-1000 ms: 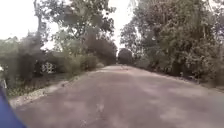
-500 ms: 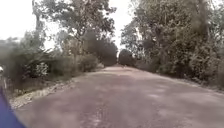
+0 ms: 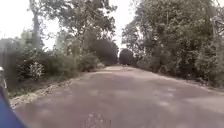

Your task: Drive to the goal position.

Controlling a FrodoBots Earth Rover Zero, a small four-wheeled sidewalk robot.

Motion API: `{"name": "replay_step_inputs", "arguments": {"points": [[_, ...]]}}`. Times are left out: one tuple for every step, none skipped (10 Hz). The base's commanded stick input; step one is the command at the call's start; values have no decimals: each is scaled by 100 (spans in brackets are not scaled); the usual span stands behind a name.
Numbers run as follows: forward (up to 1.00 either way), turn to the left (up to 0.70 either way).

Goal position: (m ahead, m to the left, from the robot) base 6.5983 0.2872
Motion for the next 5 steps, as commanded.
{"name": "replay_step_inputs", "arguments": {"points": [[70, 0], [70, 0], [70, 0], [70, 0], [70, 0]]}}
